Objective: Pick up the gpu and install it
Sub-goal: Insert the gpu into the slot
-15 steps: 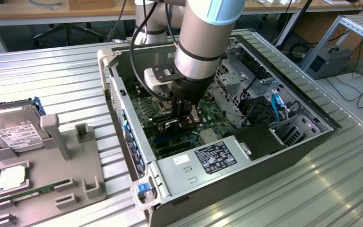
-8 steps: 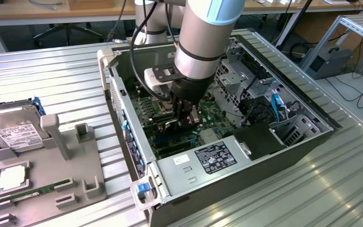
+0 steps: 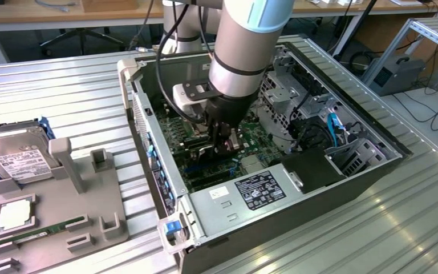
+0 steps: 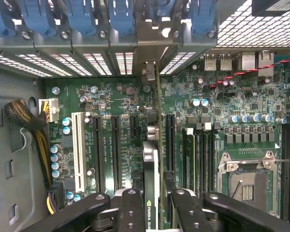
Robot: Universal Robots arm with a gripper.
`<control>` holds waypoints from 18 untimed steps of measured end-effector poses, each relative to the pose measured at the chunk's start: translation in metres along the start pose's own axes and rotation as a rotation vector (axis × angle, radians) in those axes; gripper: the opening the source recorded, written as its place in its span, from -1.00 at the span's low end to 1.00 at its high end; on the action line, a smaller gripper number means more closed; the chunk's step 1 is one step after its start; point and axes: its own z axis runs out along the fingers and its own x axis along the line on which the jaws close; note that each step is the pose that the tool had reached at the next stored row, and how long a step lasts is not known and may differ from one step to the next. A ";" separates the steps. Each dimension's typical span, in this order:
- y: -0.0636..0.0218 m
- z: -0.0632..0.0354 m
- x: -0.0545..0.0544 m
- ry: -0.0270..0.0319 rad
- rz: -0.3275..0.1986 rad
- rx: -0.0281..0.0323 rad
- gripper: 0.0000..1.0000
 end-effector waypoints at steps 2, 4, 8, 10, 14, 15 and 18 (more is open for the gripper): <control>0.0001 0.0013 0.000 -0.0002 0.000 0.0001 -0.47; 0.0001 0.0013 0.000 -0.0003 0.000 0.0002 -0.47; 0.0002 0.0013 -0.001 -0.0002 0.000 0.0001 -0.47; 0.0003 0.0013 -0.001 -0.0003 0.000 0.0001 -0.47; 0.0005 0.0014 -0.001 -0.0002 0.000 0.0001 -0.47; 0.0006 0.0014 -0.001 -0.0002 0.000 0.0001 -0.47; 0.0006 0.0013 -0.001 -0.0001 0.000 0.0001 -0.47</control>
